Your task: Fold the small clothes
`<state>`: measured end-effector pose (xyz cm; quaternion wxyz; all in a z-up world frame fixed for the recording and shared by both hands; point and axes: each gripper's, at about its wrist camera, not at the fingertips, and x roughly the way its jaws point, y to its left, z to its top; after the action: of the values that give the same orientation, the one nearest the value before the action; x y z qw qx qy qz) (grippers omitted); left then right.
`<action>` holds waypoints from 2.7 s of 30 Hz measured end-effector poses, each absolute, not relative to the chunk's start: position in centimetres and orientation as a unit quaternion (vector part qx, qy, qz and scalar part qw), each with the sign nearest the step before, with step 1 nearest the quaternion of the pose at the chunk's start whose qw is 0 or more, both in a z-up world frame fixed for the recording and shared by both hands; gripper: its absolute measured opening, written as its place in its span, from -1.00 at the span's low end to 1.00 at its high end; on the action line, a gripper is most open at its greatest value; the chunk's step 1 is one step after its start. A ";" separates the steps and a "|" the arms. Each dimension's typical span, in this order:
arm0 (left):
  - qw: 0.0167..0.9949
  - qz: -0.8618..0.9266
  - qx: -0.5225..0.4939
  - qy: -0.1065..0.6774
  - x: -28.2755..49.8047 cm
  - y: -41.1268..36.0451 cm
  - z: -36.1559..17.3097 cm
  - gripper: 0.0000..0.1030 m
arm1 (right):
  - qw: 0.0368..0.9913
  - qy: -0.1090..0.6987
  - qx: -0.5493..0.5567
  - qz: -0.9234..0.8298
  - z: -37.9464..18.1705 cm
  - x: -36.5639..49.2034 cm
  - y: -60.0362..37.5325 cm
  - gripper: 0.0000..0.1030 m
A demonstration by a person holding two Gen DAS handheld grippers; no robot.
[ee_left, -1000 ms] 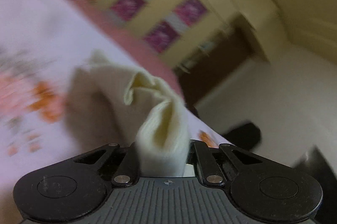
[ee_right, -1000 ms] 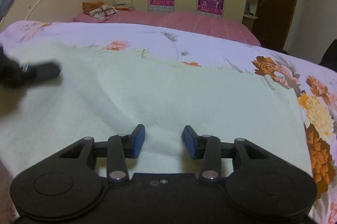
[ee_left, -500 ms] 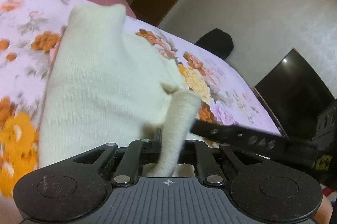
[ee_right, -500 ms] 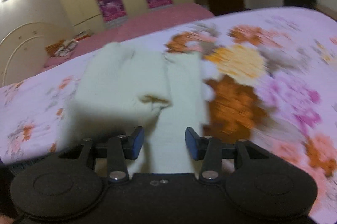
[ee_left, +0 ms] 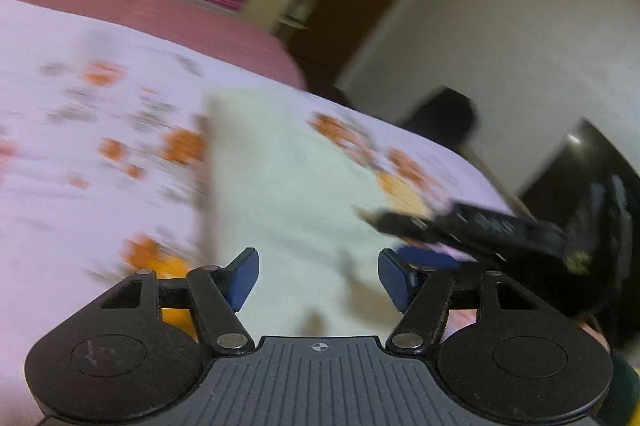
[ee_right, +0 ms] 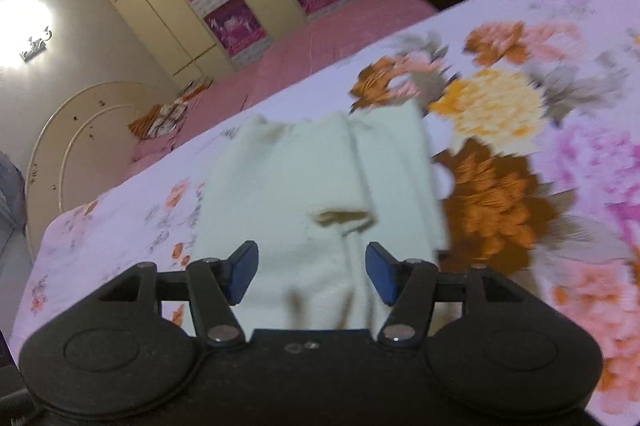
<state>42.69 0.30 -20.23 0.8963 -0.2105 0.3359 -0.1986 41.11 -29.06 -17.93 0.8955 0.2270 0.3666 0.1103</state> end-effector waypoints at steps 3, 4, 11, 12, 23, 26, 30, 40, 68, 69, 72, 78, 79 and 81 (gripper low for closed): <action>0.901 -0.164 -0.214 0.338 44.3 2.0 -21.1 0.26 | 0.891 0.379 0.230 0.099 -18.8 43.1 -28.7 0.14; 0.901 -0.159 -0.215 0.341 44.8 2.2 -21.5 0.26 | 0.890 0.381 0.231 0.100 -19.0 43.5 -28.5 0.14; 0.896 -0.155 -0.211 0.360 47.4 1.5 -23.8 0.26 | 0.876 0.395 0.247 0.123 -20.3 44.7 -28.1 -0.25; 0.895 -0.156 -0.211 0.360 47.4 1.4 -23.9 0.26 | 0.875 0.396 0.250 0.124 -20.3 44.7 -28.1 -0.28; 0.897 -0.157 -0.205 0.359 47.2 1.1 -24.2 0.26 | 0.858 0.393 0.298 0.145 -20.9 44.8 -28.6 -0.09; 0.897 -0.157 -0.204 0.358 47.2 1.1 -24.1 0.26 | 0.858 0.390 0.304 0.138 -21.2 45.3 -28.8 -0.49; 0.901 -0.158 -0.197 0.353 47.2 0.7 -23.8 0.26 | 0.865 0.369 0.309 0.139 -20.6 44.6 -29.0 -0.73; 0.894 -0.203 -0.182 0.355 47.2 -2.7 -23.1 0.26 | 0.924 0.297 0.226 0.086 -17.0 41.1 -31.3 -0.76; 0.890 -0.203 -0.120 0.390 42.8 -3.7 -22.7 0.26 | 0.907 0.404 0.093 0.069 -20.4 34.0 -29.9 -0.82; 0.894 -0.196 -0.130 0.381 42.8 -3.3 -22.1 0.26 | 0.906 0.408 0.089 0.070 -20.2 33.9 -29.8 -0.82; 0.906 -0.185 -0.138 0.355 43.4 -2.5 -20.3 0.26 | 0.901 0.417 0.094 0.074 -19.4 34.0 -29.9 -0.73; 0.909 -0.176 -0.127 0.357 47.1 -3.7 -18.9 0.26 | 0.928 0.350 0.105 0.075 -15.2 36.1 -29.9 -0.58; 0.910 -0.175 -0.124 0.355 47.6 -4.0 -18.8 0.26 | 0.930 0.345 0.102 0.073 -14.9 36.9 -29.8 -0.59; 0.911 -0.178 -0.117 0.352 48.4 -5.0 -18.4 0.26 | 0.933 0.337 0.100 0.074 -14.5 38.6 -29.4 -0.59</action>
<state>48.44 -4.96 -18.44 0.9113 -0.1166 0.3524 -0.1784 38.62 -29.41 -14.53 0.9332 0.1003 0.3369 0.0744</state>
